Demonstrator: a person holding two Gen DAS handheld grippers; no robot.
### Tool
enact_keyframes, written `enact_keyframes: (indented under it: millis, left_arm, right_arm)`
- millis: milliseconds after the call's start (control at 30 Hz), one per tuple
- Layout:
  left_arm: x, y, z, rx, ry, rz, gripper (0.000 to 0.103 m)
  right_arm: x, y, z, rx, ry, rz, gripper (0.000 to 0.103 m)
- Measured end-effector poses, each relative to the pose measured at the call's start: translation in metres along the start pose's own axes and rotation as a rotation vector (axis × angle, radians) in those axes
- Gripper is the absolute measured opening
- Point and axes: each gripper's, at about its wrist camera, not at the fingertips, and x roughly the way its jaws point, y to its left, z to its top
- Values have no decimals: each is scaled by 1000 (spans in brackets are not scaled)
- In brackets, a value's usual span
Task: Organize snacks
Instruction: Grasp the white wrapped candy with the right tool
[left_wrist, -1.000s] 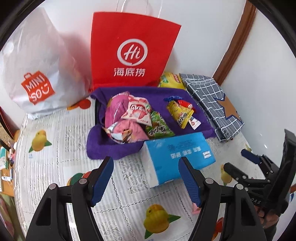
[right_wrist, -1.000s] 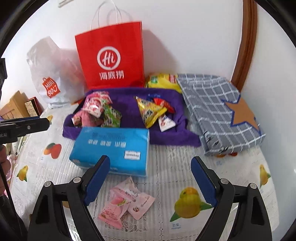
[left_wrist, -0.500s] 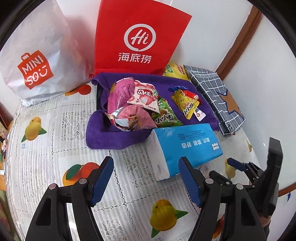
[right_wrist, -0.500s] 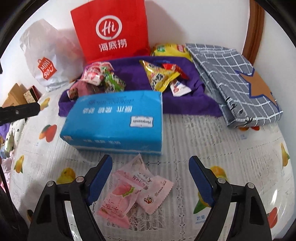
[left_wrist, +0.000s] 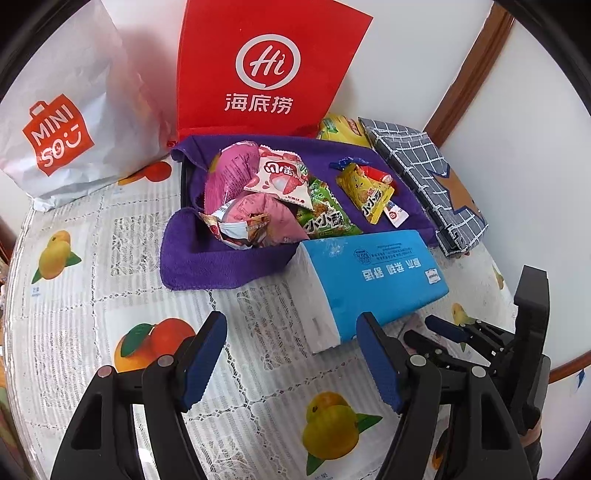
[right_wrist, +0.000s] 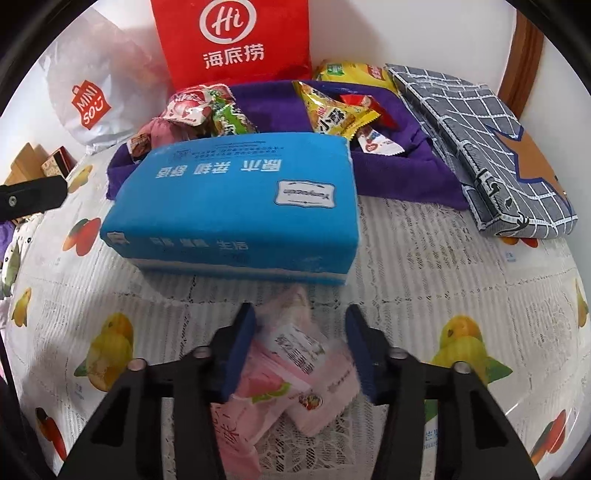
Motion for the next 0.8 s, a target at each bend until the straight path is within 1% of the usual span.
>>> enact_keyframes:
  millis: [33, 67, 133, 300, 600, 733, 800]
  left_arm:
    - [0, 1, 0, -2, 0, -2, 71]
    - [0, 1, 0, -4, 0, -4, 71]
    - [0, 2, 0, -7, -1, -7, 71]
    - [-2, 7, -2, -17, -2, -6, 71]
    - [-1, 21, -13, -63, 14, 23, 71]
    - [-1, 18, -23, -71, 33, 24, 71]
    - [0, 13, -28, -72, 41, 26, 71]
  right_arm:
    - [0, 1, 0, -3, 0, 2, 32]
    - [-1, 2, 1, -7, -3, -5, 32]
    - [-4, 3, 1, -18, -17, -17, 24]
    - [-13, 1, 4, -7, -39, 5, 17]
    - [-32, -9, 1, 5, -74, 17, 15]
    - [-39, -17, -2, 21, -92, 33, 15]
    - [-38, -19, -4, 20, -85, 40, 15]
